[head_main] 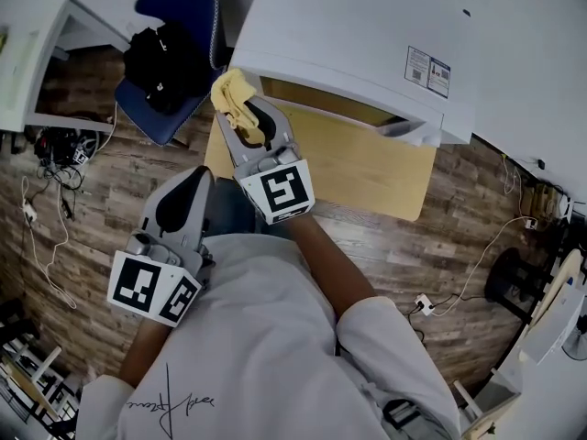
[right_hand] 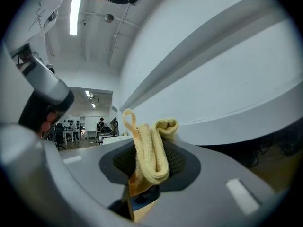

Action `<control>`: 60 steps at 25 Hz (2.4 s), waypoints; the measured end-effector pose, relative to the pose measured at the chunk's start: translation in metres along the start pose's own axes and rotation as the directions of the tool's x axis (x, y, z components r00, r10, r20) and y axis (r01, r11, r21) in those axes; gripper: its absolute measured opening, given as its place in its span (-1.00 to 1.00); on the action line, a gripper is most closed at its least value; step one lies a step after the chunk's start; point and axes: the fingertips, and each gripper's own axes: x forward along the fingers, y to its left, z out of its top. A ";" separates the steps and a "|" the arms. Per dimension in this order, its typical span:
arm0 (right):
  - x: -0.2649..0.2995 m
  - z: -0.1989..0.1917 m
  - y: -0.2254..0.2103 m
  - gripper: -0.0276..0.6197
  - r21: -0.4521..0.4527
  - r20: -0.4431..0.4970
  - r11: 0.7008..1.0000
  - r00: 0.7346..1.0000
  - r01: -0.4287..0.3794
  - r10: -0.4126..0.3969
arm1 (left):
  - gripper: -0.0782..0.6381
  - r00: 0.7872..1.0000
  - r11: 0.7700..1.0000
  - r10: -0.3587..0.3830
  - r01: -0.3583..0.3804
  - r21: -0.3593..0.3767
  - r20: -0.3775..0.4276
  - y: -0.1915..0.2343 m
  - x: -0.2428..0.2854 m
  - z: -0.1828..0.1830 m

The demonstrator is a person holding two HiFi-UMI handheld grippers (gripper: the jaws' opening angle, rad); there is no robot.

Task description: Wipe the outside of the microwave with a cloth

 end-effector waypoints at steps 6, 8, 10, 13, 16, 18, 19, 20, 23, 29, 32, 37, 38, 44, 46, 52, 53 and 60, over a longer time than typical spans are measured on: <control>-0.067 0.014 -0.048 -0.56 0.032 0.010 0.988 0.988 0.151 -0.152 | -0.79 0.998 0.998 -0.067 0.067 0.002 -0.010 -0.022 0.011 -0.005; -0.098 0.019 -0.070 -0.56 0.027 0.017 0.973 0.973 0.230 -0.230 | -0.79 0.995 0.995 -0.100 0.100 0.001 -0.018 -0.033 0.017 -0.009; -0.130 0.022 -0.091 -0.56 0.014 0.017 0.953 0.953 0.304 -0.304 | -0.79 0.991 0.991 -0.134 0.135 0.008 -0.026 -0.045 0.022 -0.012; -0.177 0.021 -0.122 -0.56 0.003 0.006 0.909 0.909 0.417 -0.417 | -0.79 0.981 0.982 -0.187 0.188 0.023 -0.044 -0.065 0.029 -0.018; -0.219 0.018 -0.148 -0.56 0.003 0.005 0.856 0.856 0.518 -0.518 | -0.79 0.972 0.973 -0.226 0.228 0.031 -0.058 -0.081 0.033 -0.023; -0.244 0.019 -0.163 -0.57 0.001 0.013 0.818 0.818 0.575 -0.575 | -0.79 0.968 0.969 -0.242 0.245 0.035 -0.066 -0.088 0.035 -0.025; -0.257 0.019 -0.170 -0.56 0.002 0.019 0.798 0.798 0.602 -0.602 | -0.79 0.966 0.967 -0.248 0.251 0.037 -0.070 -0.091 0.035 -0.026; -0.268 0.019 -0.176 -0.57 0.005 0.024 0.778 0.778 0.628 -0.628 | -0.79 0.964 0.965 -0.254 0.258 0.039 -0.073 -0.094 0.035 -0.026; -0.299 0.016 -0.195 -0.57 0.008 0.029 0.719 0.718 0.695 -0.695 | -0.79 0.960 0.961 -0.269 0.273 0.044 -0.079 -0.100 0.034 -0.027; -0.341 0.002 -0.231 -0.57 0.021 0.019 0.638 0.637 0.770 -0.770 | -0.79 0.956 0.957 -0.279 0.285 0.061 -0.092 -0.109 0.032 -0.030; -0.342 -0.006 -0.247 -0.57 0.034 0.015 0.623 0.623 0.781 -0.782 | -0.79 0.958 0.959 -0.271 0.277 0.064 -0.096 -0.108 0.030 -0.030; -0.331 -0.015 -0.269 -0.57 0.110 0.022 0.597 0.598 0.795 -0.801 | -0.79 0.962 0.964 -0.248 0.257 0.076 -0.112 -0.101 0.024 -0.031; -0.331 -0.016 -0.272 -0.57 0.115 0.023 0.593 0.594 0.797 -0.804 | -0.79 0.963 0.964 -0.246 0.255 0.075 -0.112 -0.101 0.023 -0.032; -0.323 -0.018 -0.267 -0.57 0.192 0.047 0.576 0.579 0.794 -0.814 | -0.79 0.969 0.971 -0.224 0.231 0.061 -0.104 -0.092 0.018 -0.033; -0.322 -0.021 -0.263 -0.58 0.214 0.050 0.567 0.570 0.796 -0.820 | -0.79 0.969 0.972 -0.222 0.229 0.055 -0.105 -0.090 0.017 -0.033; -0.292 -0.036 -0.244 -0.58 0.209 0.020 0.607 0.617 0.767 -0.787 | -0.79 0.969 0.973 -0.222 0.228 0.047 -0.106 -0.085 0.017 -0.033; -0.286 -0.038 -0.241 -0.58 0.208 0.018 0.614 0.625 0.761 -0.781 | -0.79 0.970 0.973 -0.221 0.226 0.045 -0.106 -0.084 0.017 -0.034; -0.282 -0.034 -0.235 -0.58 0.202 0.020 0.598 0.607 0.776 -0.794 | -0.79 0.974 0.978 -0.202 0.207 0.037 -0.104 -0.075 0.016 -0.032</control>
